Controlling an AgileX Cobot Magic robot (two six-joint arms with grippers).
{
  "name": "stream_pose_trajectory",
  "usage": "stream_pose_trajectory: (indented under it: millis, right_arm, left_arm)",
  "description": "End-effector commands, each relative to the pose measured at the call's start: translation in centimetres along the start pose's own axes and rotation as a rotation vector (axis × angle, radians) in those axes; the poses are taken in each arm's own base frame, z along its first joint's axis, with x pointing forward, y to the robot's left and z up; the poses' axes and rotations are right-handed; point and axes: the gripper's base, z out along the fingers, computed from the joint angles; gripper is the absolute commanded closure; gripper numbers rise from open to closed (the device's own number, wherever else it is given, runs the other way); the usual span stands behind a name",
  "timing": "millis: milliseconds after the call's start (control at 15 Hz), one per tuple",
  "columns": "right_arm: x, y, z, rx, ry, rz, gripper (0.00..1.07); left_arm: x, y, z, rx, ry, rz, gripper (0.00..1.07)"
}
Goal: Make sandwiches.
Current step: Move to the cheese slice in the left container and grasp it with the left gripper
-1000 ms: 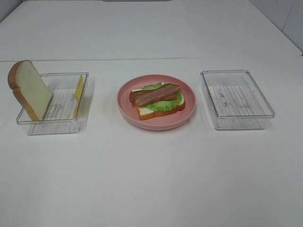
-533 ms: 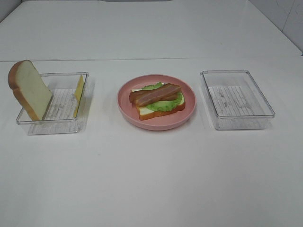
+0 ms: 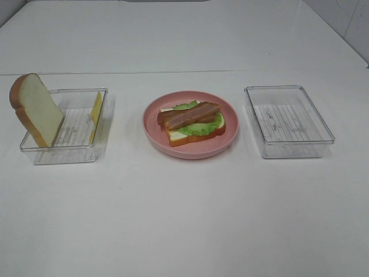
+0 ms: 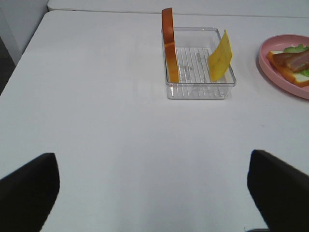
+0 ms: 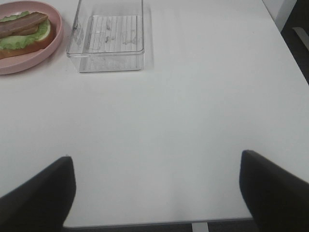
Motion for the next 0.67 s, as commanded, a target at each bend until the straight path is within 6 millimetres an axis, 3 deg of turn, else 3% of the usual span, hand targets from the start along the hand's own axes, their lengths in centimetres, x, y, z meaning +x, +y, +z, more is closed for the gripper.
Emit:
stream_pose_trajectory:
  millis: [67, 133, 200, 400, 667]
  right_arm:
    - [0.2, -0.1, -0.3, 0.006, -0.031, -0.005, 0.18]
    - [0.2, -0.1, -0.3, 0.006, -0.031, -0.005, 0.18]
    - [0.2, -0.1, -0.3, 0.006, -0.031, -0.005, 0.18]
    - [0.2, -0.1, -0.3, 0.006, -0.031, -0.005, 0.18]
    - [0.2, -0.1, -0.3, 0.006, -0.031, -0.005, 0.18]
  left_arm:
    - [-1.8, -0.1, 0.3, 0.004, 0.013, -0.001, 0.06]
    - [-2.4, -0.1, 0.5, 0.003, 0.025, -0.001, 0.06]
    - [-4.8, -0.2, 1.9, 0.008, 0.076, -0.008, 0.06]
    - [-7.3, -0.4, 3.7, 0.018, 0.131, -0.018, 0.06]
    - [-13.0, -0.9, 9.5, 0.037, 0.315, -0.047, 0.06]
